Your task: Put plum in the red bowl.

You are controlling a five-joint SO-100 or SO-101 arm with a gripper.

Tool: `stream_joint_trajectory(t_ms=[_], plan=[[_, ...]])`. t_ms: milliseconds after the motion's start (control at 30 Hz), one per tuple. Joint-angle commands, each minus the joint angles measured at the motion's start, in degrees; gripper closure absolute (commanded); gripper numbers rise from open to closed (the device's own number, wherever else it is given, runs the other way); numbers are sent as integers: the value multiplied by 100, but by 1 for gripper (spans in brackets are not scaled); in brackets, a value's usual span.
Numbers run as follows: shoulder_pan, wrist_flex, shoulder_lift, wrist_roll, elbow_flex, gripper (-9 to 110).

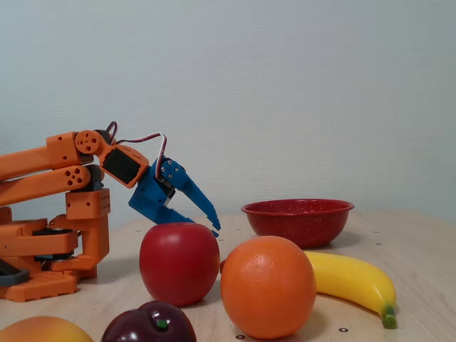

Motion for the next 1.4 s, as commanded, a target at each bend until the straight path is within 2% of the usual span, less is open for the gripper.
stream_joint_trajectory(t_ms=[0,1367], plan=[[114,0,123,-53,229,101],[105,0,123,-141,229,101]])
